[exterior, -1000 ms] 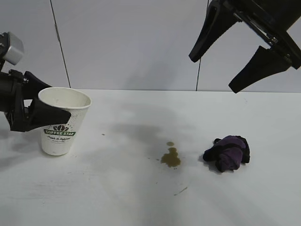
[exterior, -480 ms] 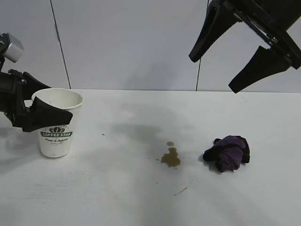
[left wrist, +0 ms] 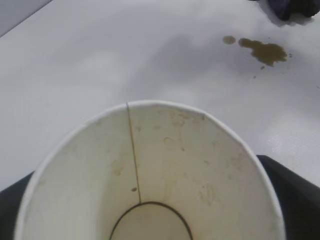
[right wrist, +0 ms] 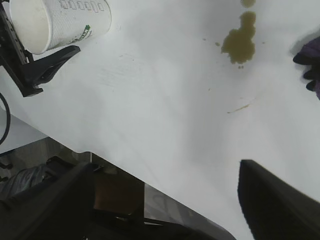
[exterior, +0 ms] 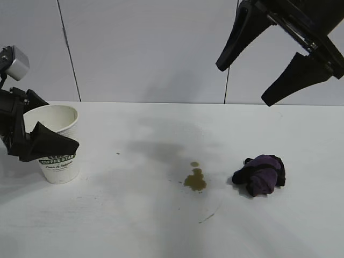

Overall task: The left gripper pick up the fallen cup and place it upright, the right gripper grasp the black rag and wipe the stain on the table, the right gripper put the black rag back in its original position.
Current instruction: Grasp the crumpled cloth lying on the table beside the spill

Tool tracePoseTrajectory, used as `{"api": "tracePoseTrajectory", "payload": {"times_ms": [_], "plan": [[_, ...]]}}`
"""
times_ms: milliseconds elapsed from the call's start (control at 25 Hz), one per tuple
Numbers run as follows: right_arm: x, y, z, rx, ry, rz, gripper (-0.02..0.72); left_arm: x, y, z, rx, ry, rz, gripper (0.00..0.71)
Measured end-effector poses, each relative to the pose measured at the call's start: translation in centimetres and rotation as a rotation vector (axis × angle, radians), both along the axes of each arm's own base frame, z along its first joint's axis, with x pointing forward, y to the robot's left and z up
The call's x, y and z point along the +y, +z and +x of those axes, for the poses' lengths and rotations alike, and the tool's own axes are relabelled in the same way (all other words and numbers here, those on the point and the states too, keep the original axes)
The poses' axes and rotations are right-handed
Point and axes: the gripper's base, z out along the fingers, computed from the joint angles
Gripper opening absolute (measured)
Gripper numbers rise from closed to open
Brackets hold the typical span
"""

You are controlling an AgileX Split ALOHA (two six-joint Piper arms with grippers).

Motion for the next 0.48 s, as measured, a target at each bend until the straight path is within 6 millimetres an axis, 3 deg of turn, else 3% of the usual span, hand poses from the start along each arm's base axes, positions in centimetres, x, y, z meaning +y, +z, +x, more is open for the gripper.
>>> {"api": "tracePoseTrajectory", "payload": {"times_ms": [480], "plan": [[0.0,0.0,0.0,-0.002,0.003,-0.001,0.547,0.4,1.6,-0.1,0.001,0.049,0.043,0.693]]}}
